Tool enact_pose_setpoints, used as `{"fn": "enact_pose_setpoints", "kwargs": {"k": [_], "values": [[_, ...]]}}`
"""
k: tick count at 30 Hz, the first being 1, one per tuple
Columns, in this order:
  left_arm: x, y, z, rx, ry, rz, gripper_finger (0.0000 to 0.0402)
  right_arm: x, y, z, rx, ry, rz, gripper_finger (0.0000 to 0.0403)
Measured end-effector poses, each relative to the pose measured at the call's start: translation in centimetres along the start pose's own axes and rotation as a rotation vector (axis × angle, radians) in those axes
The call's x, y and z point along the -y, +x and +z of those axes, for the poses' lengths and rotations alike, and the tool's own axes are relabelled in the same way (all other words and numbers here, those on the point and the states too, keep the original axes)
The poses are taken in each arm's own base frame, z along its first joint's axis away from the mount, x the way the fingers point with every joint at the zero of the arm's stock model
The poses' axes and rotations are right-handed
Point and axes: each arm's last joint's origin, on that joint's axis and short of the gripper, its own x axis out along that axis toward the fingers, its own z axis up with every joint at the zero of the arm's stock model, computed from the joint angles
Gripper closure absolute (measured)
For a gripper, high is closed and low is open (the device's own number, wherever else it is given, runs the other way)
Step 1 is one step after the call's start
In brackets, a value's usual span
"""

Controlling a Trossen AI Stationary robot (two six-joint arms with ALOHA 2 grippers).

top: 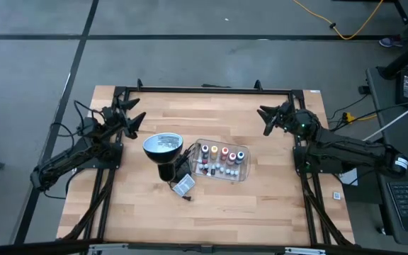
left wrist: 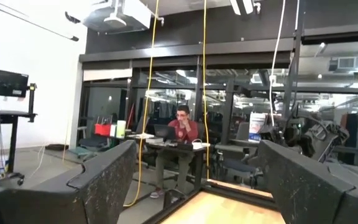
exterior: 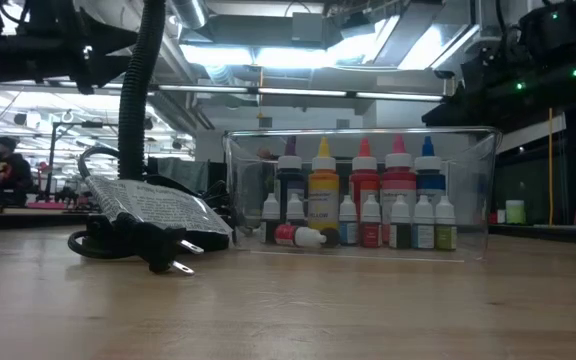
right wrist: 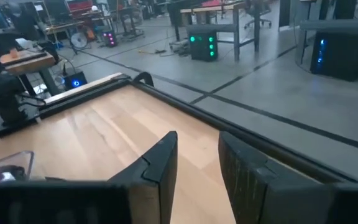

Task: Pick & Place food coloring
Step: Return to Home Position

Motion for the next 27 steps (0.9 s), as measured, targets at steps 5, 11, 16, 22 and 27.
{"fn": "enact_pose_setpoints", "kwargs": {"k": [5, 11, 16, 22, 27], "values": [[-0.1, -0.1, -0.6, 0.012, 0.002, -0.002, 0.0068, 0.1, -0.3, -0.9, 0.045, 0.001, 0.040, 0.0284], [-0.1, -0.1, -0.7, 0.009, 0.029, 0.000, 0.0068, 0.2, -0.7, -1.2, 0.063, -0.008, 0.041, 0.0284], [-0.1, -0.1, -0.7, 0.008, 0.046, 0.000, 0.0068, 0.5, -1.3, -1.5, 0.103, -0.018, -0.008, 0.0284], [-0.1, -0.1, -0.7, 0.008, 0.052, 0.000, 0.0068, 0.7, -2.1, -1.5, 0.169, -0.028, -0.014, 0.0284], [-0.1, -0.1, -0.7, 0.008, 0.059, 0.001, 0.0068, 0.8, -2.7, -1.7, 0.182, -0.034, -0.014, 0.0284]]}}
